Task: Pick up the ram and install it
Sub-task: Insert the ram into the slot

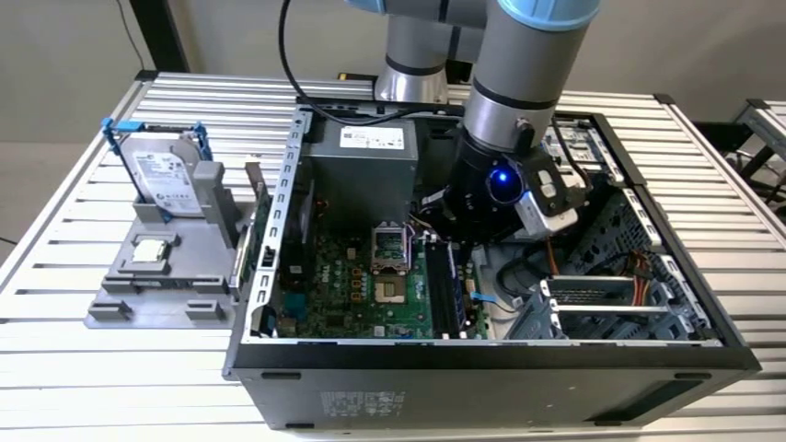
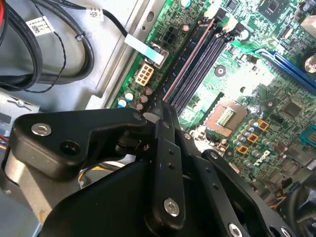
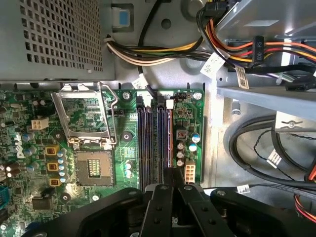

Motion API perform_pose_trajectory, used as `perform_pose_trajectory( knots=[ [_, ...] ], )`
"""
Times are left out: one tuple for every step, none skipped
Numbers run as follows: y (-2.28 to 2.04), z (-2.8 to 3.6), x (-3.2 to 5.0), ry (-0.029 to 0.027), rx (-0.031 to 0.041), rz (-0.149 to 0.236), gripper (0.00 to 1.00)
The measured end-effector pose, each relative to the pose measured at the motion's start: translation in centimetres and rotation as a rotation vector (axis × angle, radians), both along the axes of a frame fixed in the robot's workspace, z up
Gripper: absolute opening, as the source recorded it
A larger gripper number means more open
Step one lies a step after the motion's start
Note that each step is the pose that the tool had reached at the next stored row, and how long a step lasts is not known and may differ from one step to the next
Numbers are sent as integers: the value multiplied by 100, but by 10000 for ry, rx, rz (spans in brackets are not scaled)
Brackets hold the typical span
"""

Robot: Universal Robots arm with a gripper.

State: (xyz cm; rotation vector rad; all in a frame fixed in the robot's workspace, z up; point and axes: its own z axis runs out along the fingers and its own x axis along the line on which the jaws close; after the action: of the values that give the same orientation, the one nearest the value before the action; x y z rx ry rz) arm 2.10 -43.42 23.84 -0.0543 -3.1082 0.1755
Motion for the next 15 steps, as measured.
perform_pose_trajectory(
  knots=[
    [0, 0, 0, 0, 0, 0, 0],
    [0, 0, 0, 0, 0, 0, 0],
    [0, 0, 0, 0, 0, 1, 0],
    [0, 0, 0, 0, 0, 1, 0],
    [0, 0, 0, -1, 0, 1, 0],
    [0, 0, 0, -1, 1, 1, 0],
    [-1, 1, 0, 0, 9, 1, 0],
    [-1, 1, 0, 1, 10, 10, 0],
    [-1, 0, 0, 1, 12, 126, 0],
    [-1, 0, 0, 0, 13, 305, 0],
    [-1, -1, 1, 0, 14, 474, 0],
    [-1, 0, 0, 0, 13, 654, 0],
    [-1, 0, 0, 0, 12, 834, 0],
    [-1, 0, 0, 0, 13, 1012, 0],
    [-1, 0, 0, 0, 12, 1194, 0]
  ],
)
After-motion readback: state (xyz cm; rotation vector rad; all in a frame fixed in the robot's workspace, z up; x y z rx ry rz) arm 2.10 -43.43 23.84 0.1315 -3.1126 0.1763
